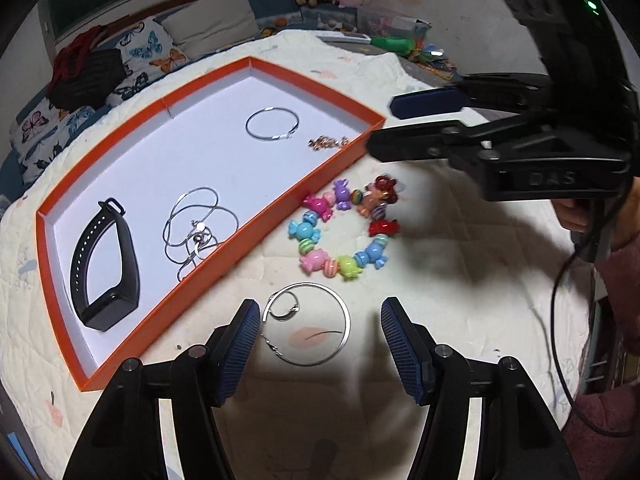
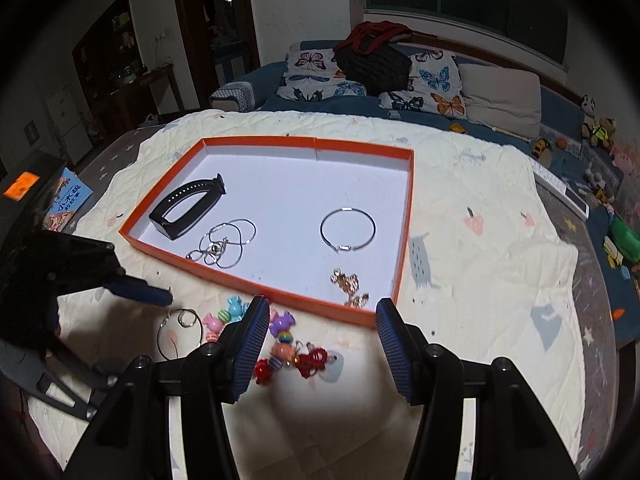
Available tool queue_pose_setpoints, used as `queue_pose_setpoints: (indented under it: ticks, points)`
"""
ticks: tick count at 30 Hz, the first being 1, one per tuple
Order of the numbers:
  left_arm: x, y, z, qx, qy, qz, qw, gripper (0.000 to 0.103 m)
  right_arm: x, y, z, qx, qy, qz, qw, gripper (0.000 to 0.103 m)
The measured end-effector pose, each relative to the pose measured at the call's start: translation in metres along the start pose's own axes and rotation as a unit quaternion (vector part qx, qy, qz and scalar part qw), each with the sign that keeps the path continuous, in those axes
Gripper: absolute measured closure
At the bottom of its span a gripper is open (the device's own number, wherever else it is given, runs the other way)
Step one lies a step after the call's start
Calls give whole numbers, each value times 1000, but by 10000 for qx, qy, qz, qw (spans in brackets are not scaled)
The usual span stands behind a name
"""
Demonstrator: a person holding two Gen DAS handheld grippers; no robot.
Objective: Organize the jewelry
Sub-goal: 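Grasp second silver hoop earring with left tool while right tool grasps red bead charm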
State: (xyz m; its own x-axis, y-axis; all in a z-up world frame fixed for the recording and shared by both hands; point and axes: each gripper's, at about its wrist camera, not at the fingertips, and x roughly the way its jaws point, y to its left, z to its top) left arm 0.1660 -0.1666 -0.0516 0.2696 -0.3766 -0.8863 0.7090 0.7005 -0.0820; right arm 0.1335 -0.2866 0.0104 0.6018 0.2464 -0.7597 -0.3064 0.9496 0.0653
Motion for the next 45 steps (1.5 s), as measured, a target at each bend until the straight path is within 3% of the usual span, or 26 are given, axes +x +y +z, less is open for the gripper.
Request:
queue_pose_setpoints:
  ticks: [9,22,26,30,40,45]
  points:
    - [11,6,-5,17,83,-33,10000,44,4,-1,-12,28,111,54,9999,42]
    - [13,10,-6,2,1,-13,10000,46,1,9,-23,-233,238,215,9992,42]
    - [11,6,-7,95,-65,47,9999,49,2,9,-27,-249,307,341,9986,42]
    - [7,5,-6,57,-144,46,9999,49,3,10,-28,-289,354,327,9984,35]
    - [-28,18,-4,-282,-570,84,9979,49,5,11,-26,-303,313,284,9986,35]
    - [-37,24,-4,-383,-653,138,9970,49,5,7,-28,-242,318,242,9989,49]
